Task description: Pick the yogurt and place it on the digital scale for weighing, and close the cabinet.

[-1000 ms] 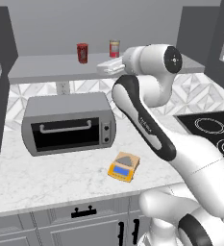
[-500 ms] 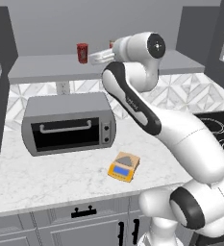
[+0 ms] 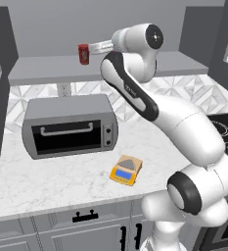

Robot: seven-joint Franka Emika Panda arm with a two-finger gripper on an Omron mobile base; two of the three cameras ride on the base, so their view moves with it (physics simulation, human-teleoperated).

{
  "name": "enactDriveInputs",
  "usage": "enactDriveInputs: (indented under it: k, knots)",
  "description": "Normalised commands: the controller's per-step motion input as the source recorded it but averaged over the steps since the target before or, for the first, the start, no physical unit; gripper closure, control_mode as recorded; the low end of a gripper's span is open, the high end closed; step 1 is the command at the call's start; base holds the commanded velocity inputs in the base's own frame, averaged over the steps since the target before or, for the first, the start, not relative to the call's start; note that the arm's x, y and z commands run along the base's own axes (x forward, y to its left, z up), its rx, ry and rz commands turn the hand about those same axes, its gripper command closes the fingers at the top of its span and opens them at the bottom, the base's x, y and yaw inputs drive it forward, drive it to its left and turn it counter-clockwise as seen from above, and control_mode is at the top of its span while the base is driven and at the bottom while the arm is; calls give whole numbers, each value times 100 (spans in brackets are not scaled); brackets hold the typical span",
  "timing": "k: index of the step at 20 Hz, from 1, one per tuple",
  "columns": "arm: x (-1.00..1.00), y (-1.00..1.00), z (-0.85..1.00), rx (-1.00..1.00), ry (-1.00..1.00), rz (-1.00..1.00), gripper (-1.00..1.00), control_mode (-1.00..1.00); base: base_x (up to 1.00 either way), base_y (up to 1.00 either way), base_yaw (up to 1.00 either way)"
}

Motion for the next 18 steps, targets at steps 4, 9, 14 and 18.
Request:
enactDriveInputs:
  k: [4,9,14,18]
  knots:
    - [43,18,0,9,0,0,-100,-100,0,0,0]
    - [47,20,-8,1,0,0,-100,-100,0,0,0]
    - [52,6,-26,-4,5,1,-100,-100,0,0,0]
    - [51,11,-16,-3,1,1,-100,-100,0,0,0]
